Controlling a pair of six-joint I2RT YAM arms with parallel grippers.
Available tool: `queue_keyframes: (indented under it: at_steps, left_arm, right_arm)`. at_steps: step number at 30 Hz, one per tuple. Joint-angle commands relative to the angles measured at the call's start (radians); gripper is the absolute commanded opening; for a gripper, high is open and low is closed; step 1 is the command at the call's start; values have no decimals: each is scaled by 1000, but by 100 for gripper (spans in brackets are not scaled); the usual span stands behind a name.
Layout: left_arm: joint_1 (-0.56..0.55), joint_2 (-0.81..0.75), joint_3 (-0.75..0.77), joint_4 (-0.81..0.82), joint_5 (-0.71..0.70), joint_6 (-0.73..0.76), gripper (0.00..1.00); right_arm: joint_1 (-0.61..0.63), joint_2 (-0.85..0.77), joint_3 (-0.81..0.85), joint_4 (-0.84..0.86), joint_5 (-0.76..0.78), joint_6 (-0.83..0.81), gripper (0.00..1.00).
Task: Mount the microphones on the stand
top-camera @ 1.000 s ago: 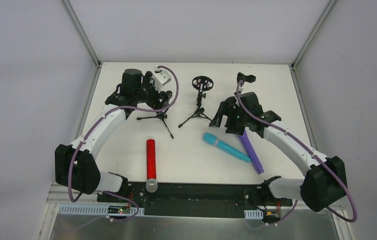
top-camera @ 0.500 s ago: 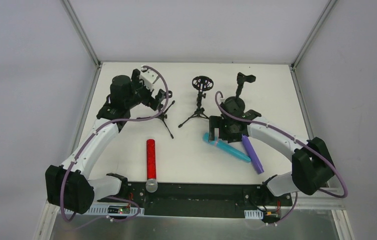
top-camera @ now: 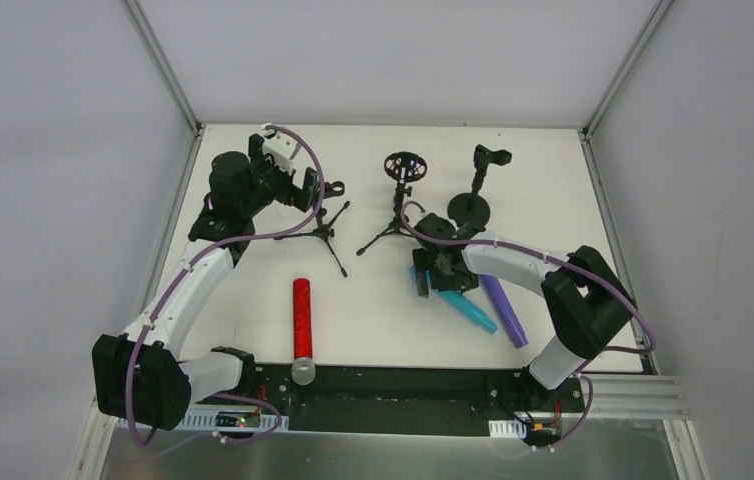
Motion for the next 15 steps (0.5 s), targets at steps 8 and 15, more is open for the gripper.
queue_keyframes:
  at_steps: [8, 15]
  left_arm:
    - [6, 5, 5, 50, 15, -25, 99]
    - [7, 1, 3, 49, 14, -24, 99]
  right_arm:
    - [5, -82, -46, -14, 152, 58, 45]
    - [-32, -80, -65, -30, 172, 99, 23]
